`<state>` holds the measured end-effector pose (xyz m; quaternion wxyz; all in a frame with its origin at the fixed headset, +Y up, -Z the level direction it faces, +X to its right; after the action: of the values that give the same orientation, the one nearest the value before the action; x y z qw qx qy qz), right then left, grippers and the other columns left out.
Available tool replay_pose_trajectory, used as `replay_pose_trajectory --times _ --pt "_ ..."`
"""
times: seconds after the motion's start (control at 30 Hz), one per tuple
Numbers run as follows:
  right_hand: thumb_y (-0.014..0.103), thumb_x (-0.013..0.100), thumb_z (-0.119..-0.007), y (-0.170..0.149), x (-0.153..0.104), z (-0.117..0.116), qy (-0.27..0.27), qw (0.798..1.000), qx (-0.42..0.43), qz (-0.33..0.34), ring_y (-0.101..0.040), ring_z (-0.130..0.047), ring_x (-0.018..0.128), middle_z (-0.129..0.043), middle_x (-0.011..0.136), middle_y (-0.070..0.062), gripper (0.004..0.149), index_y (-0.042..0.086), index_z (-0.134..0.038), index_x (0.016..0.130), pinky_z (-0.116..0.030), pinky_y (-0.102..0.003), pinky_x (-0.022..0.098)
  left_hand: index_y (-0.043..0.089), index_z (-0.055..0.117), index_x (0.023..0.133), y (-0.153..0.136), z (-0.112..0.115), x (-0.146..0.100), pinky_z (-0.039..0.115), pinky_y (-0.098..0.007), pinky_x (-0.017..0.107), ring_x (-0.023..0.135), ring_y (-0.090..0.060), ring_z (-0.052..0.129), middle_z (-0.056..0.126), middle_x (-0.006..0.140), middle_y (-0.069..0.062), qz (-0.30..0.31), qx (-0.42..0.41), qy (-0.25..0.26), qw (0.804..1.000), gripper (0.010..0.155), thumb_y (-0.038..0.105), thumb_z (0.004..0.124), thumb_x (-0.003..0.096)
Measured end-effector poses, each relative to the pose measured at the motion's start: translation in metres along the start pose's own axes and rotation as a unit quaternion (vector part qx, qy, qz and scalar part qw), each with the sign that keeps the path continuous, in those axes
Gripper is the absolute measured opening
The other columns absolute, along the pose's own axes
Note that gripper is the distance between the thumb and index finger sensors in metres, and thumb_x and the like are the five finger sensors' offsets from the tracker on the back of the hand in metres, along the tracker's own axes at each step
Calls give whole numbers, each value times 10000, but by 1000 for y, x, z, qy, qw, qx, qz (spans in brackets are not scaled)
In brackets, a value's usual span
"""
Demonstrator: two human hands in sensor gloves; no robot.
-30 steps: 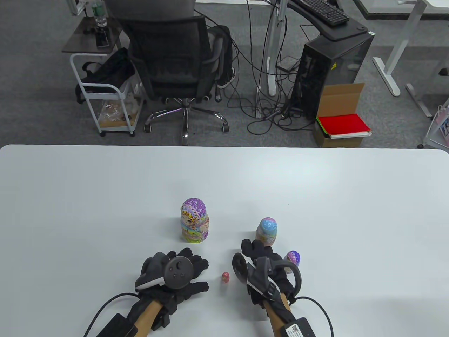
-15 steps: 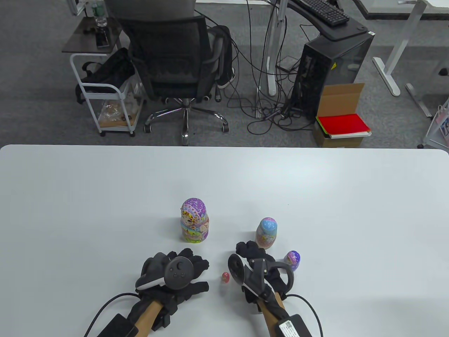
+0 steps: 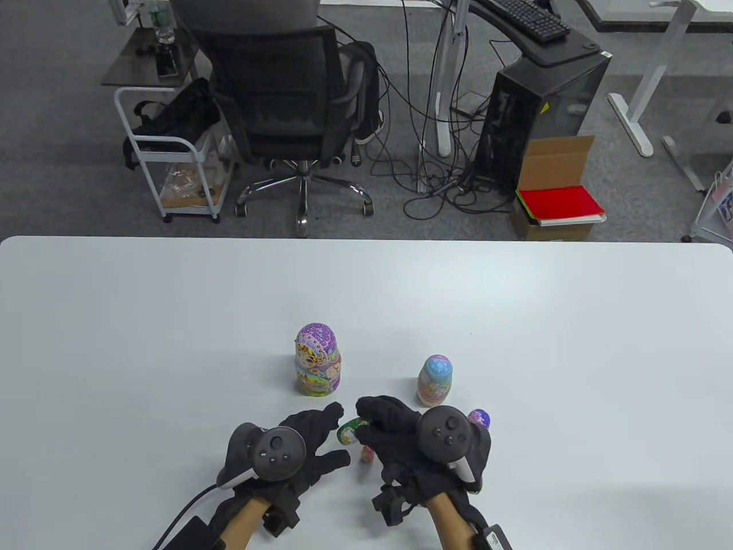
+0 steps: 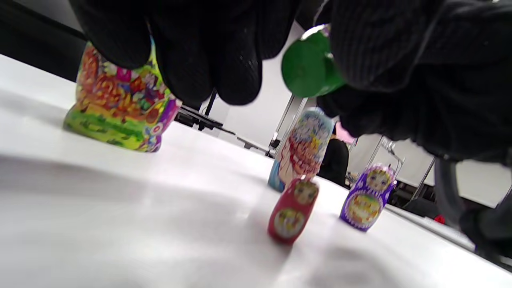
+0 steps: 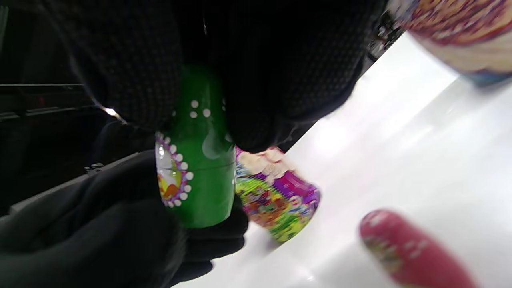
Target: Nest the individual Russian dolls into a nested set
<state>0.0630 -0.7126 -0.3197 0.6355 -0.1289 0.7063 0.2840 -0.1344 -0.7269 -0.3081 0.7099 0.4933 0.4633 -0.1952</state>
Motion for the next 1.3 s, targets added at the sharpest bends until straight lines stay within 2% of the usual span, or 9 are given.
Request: replay_pose_trajectory --times 0.13,0.27,0.43,0.57,0.77,0.83,0.97,1.1,1.3 --pt "344 341 -942 -4 0 -7 17 998 63 -12 -228 -1031 640 -860 877 -18 484 294 -823 808 -901 -378 501 56 761 1002 -6 -9 -3 773 -587 596 773 -348 966 983 848 -108 3 -67 27 997 691 442 896 445" --pt "373 360 -932 -13 3 -18 88 987 127 -31 -255 -1039 664 -864 897 -63 512 282 -795 845 -910 -390 487 63 811 969 -7 -18 -6 799 -585 583 748 -344 993 1014 816 -101 24 -55 48 997 672 415 943 412" --pt "348 335 -951 -12 4 -14 75 991 110 -19 -267 -1095 567 -937 815 -78 480 245 -847 792 -963 -369 420 69 822 959 -1 -17 -8 803 -593 589 767 -361 990 1019 829 -114 51 -38 44 997 656 385 961 402" --pt "337 340 -951 -16 5 -11 80 983 163 -30 -281 -1095 545 -945 800 -98 470 223 -858 787 -961 -378 407 80 830 953 0 -22 -7 813 -584 589 756 -343 1004 1031 816 -98 57 -48 55 996 656 408 958 400" --pt "337 357 -936 0 0 11 -30 998 -46 1 -283 -1059 619 -904 858 -76 472 256 -837 811 -927 -402 460 42 812 974 -15 -12 -3 791 -598 579 757 -362 984 1012 824 -119 4 -5 33 999 675 417 933 425" --pt "337 354 -935 6 -1 18 -62 980 -190 17 -277 -1054 632 -897 870 -60 470 269 -839 809 -922 -409 468 39 810 975 -22 -9 -2 782 -604 581 763 -367 978 1007 831 -123 -13 -3 13 1000 677 415 933 426" --pt "326 365 -924 -14 4 -4 24 915 -401 -28 -272 -1031 700 -865 911 -33 458 301 -834 813 -907 -418 514 50 805 982 -27 -8 -1 776 -605 584 770 -367 972 999 841 -121 -25 15 6 1000 677 415 934 426" --pt "319 367 -926 -33 7 -23 76 902 -422 -52 -276 -1023 710 -878 903 -32 462 293 -835 819 -877 -458 535 54 797 991 -26 -5 0 768 -608 589 781 -372 962 992 852 -122 -24 19 -10 999 680 415 930 431" --pt "401 370 -896 -24 4 -23 67 891 -447 -49 -294 -974 779 -821 962 -44 583 294 -737 921 -834 -490 575 57 768 1017 -24 0 1 746 -624 596 796 -380 944 973 873 -133 -21 35 -30 999 683 411 909 450"
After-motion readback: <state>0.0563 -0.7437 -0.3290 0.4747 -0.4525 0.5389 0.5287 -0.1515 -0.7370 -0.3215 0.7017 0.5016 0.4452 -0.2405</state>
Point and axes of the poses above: the tracker on the back of each hand, its own y axis roughly to the thumb side, its own x axis roughly from the wrist to the fingertips, z = x × y, the point moved 4 cm from there along x, roughly from the wrist to the fingertips
